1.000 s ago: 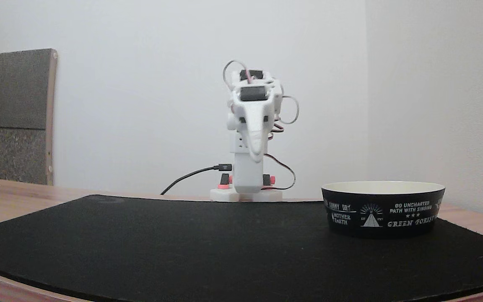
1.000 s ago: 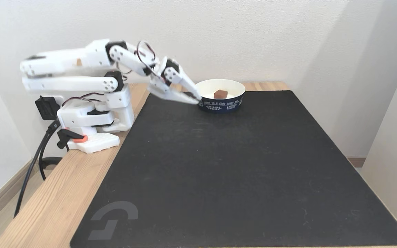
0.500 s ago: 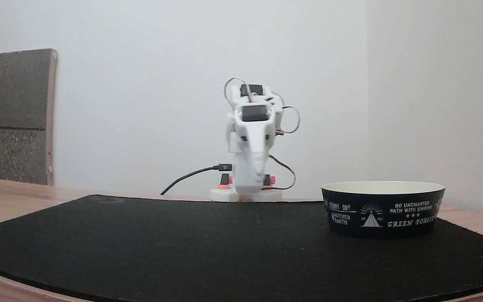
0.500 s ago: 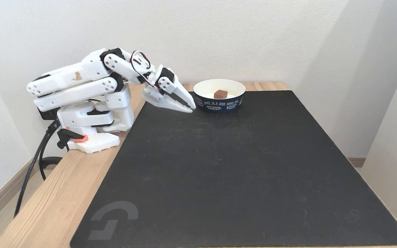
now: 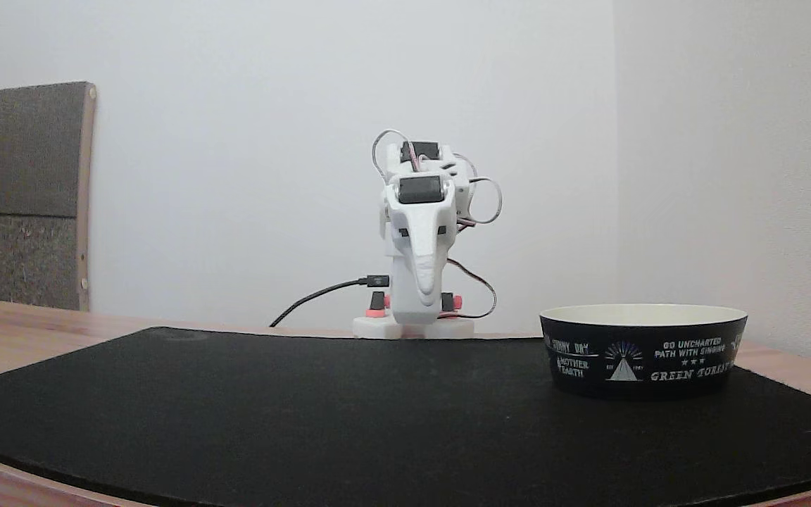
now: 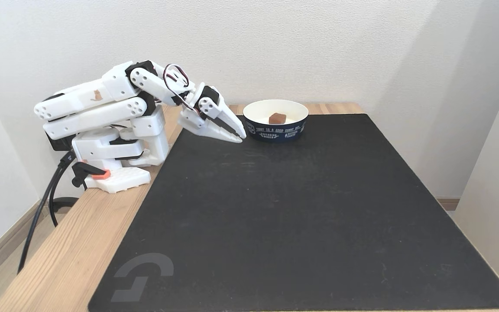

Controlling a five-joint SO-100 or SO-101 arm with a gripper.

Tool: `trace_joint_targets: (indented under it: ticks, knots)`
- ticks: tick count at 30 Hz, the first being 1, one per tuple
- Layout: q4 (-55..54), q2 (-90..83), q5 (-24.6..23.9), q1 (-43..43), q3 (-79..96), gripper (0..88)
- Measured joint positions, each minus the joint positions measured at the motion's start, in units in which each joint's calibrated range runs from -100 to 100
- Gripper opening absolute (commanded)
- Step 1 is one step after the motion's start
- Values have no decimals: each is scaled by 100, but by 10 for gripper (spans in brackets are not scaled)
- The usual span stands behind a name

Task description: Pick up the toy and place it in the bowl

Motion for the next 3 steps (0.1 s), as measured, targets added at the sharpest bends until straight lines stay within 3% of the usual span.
trace_joint_targets:
  ticks: [3]
  knots:
    - [0, 0, 0, 0, 0, 39]
